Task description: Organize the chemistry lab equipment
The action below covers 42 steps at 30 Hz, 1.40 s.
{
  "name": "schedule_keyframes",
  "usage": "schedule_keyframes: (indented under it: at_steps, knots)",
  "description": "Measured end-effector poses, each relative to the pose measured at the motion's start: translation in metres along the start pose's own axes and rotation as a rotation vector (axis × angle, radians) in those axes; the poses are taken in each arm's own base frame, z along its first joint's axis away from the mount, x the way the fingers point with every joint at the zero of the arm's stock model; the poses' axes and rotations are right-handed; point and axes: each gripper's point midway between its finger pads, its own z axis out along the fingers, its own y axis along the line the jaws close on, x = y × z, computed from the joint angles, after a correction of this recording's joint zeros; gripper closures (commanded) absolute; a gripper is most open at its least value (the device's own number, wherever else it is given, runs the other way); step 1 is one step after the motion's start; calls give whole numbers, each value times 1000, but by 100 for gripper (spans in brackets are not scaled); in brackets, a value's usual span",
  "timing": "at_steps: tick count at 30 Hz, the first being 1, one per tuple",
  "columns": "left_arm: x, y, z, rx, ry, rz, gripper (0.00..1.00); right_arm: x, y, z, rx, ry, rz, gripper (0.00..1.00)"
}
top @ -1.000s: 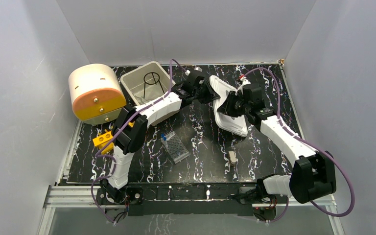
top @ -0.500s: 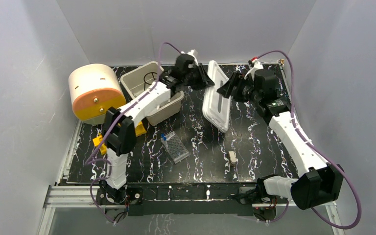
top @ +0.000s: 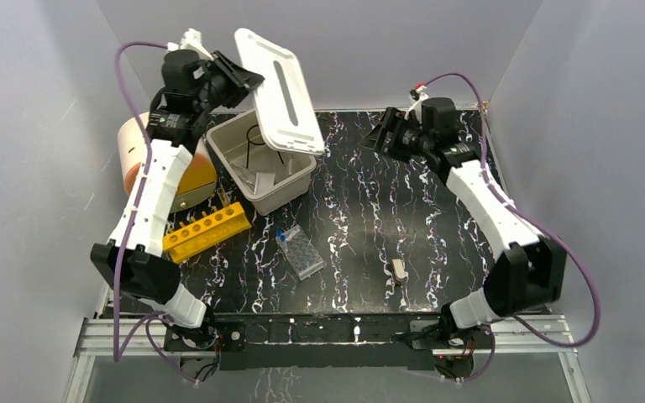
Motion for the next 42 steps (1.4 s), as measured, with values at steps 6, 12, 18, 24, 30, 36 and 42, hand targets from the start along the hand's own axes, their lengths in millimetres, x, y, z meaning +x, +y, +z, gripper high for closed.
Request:
schedule_keyframes:
  at_steps: [6,12,18,24,30,36,42]
  knots:
    - [-34,33,-26,-110,-92,-27,100,28,-7,60,51,165,-41,21]
    - [-42,61,-34,-232,-123,7,100,54,13,118,58,260,-141,21]
    - [-56,71,-43,-308,-172,77,100,68,21,166,96,293,-210,26]
    - [-55,71,-43,-305,-167,79,100,80,0,187,198,315,-247,39]
    - [-50,69,-34,-273,-137,63,100,77,-7,188,275,268,-269,48]
    - [-38,70,-19,-230,-85,19,100,72,-26,170,380,210,-268,58]
    - [-19,72,-7,-177,-27,-66,100,65,-44,139,499,158,-265,68]
